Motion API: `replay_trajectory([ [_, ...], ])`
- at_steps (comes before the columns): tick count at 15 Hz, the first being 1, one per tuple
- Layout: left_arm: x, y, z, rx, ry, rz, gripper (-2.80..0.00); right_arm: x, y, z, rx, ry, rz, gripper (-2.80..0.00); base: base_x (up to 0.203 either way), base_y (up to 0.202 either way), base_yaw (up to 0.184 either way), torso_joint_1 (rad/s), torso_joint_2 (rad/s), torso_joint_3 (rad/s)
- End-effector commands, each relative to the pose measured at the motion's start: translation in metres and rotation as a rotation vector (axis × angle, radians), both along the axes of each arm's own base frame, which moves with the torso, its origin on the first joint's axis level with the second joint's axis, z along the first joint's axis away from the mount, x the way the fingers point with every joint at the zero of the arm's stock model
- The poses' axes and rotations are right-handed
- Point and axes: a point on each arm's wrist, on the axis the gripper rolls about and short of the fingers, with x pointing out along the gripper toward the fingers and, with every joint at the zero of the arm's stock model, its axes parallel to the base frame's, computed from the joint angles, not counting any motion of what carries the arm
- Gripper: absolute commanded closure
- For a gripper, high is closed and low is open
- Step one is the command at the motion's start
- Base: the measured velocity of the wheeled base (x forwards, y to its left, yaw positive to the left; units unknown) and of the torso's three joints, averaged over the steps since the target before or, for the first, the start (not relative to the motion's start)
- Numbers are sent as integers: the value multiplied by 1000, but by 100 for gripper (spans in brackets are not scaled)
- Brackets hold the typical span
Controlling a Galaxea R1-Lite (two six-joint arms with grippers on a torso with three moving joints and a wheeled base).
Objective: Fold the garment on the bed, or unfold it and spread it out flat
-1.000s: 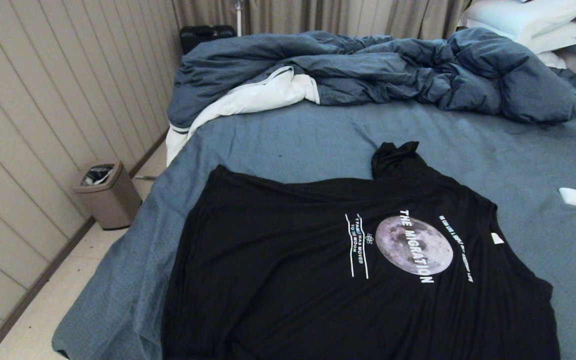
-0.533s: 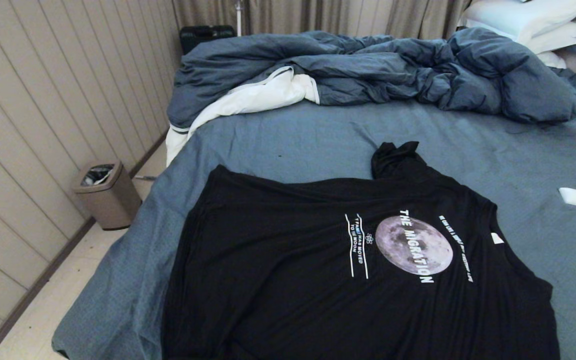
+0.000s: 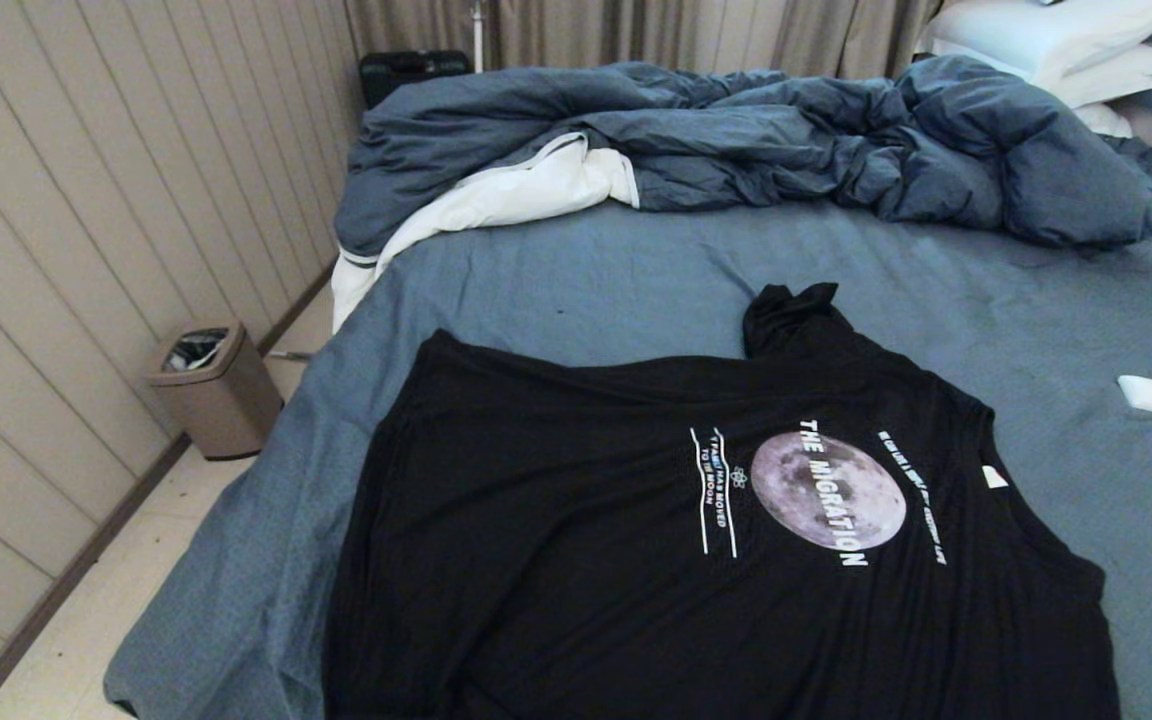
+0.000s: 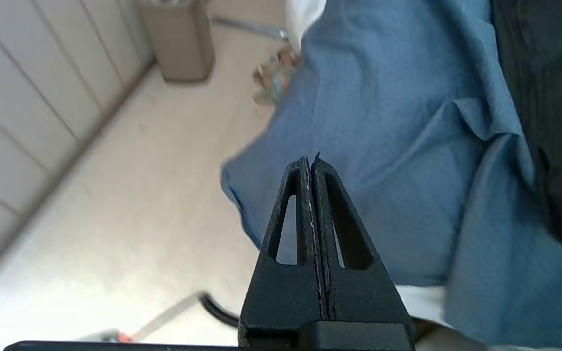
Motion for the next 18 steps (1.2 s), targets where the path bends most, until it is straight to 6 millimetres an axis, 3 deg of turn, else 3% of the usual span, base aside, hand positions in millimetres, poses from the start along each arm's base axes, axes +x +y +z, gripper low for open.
replay_trajectory([
  [1,-1,0,1,-26,5,4,0,0,0,0,-13,4,37,0,0,0,0,0,0,0],
  [5,0,-1,-1,18,11,-60,0,-4,0,-1,-55,-31,201,0,0,0,0,0,0,0],
  [8,4,-2,0,32,-37,-72,0,-20,-1,-8,-38,-158,133,0,0,0,0,0,0,0],
  [11,10,-2,6,113,-222,-103,0,-23,-2,-16,47,-135,73,0,0,0,0,0,0,0],
  [18,12,-2,-4,28,-162,-114,0,-23,-2,-16,122,-137,48,0,0,0,0,0,0,0],
])
